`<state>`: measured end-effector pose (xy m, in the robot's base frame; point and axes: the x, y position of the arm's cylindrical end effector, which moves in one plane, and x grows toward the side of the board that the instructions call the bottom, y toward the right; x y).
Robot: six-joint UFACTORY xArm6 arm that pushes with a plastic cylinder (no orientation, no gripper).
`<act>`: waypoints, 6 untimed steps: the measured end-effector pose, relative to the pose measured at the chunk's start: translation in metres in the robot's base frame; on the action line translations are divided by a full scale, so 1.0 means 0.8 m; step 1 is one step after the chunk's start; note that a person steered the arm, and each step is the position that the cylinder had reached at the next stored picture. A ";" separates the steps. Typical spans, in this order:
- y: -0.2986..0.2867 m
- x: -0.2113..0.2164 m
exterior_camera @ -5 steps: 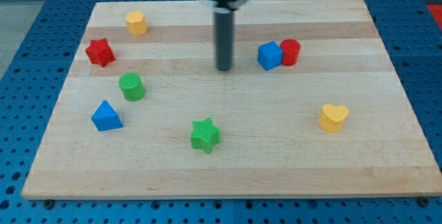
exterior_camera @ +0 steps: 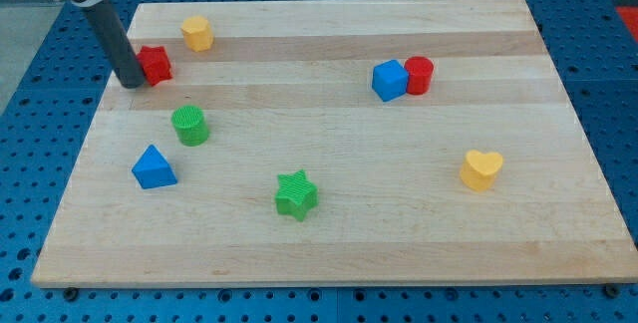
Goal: Move the red star diagonally bottom right to the yellow hexagon
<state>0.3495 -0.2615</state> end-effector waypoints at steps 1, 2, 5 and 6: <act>-0.054 -0.003; -0.006 -0.037; 0.104 0.027; 0.180 0.004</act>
